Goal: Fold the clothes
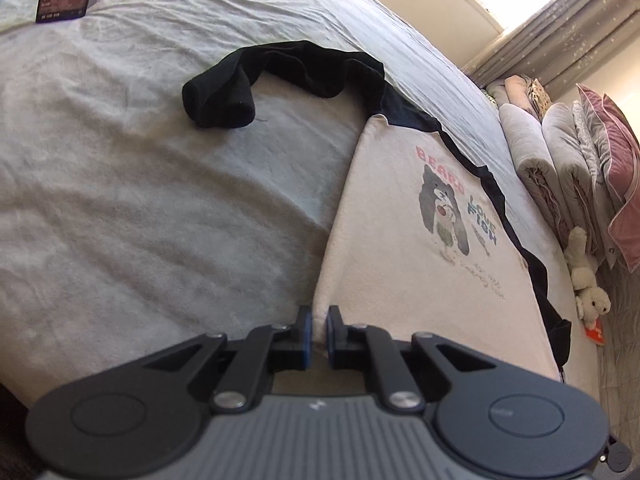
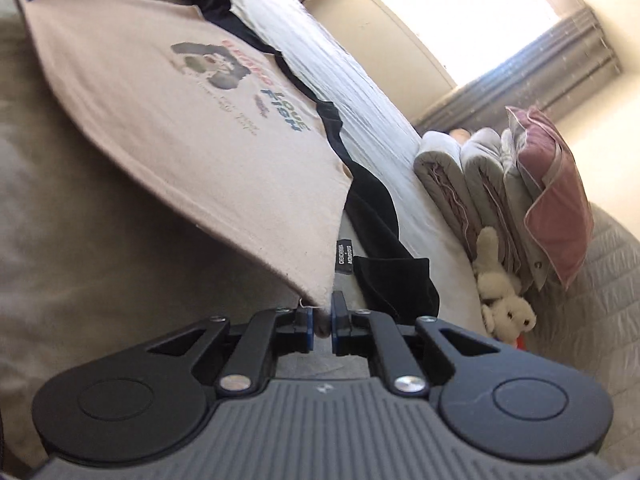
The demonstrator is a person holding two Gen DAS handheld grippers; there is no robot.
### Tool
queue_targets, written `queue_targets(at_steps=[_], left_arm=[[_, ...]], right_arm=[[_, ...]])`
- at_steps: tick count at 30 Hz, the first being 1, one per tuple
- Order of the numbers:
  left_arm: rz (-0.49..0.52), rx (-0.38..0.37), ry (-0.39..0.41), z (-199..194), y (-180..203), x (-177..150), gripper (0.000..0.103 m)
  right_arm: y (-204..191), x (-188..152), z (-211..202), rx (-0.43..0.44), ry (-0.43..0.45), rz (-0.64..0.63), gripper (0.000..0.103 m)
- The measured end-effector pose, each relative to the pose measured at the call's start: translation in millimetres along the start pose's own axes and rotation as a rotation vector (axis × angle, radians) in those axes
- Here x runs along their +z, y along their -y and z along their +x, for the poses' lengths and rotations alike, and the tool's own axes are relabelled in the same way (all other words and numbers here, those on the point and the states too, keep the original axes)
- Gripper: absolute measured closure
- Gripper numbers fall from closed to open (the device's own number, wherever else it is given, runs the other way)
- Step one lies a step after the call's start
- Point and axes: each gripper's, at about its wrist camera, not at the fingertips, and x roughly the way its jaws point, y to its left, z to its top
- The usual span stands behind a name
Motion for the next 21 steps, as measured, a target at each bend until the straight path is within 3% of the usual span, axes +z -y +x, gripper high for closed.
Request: queue_targets(at_steps=[9, 21], left_arm=[[0.057, -0.014, -0.026, -19.0, -7.7, -18.1, 0.096], [0.105, 0.021, -0.065, -4.5, -21.9, -36.9, 0.095]], right_arm=[[-7.9, -21.0, -15.9, 0.048, -0.037, -0.164, 0.095], [-15.8, -24.7, -0.9, 0.129, -0.104, -0.199, 0.095]])
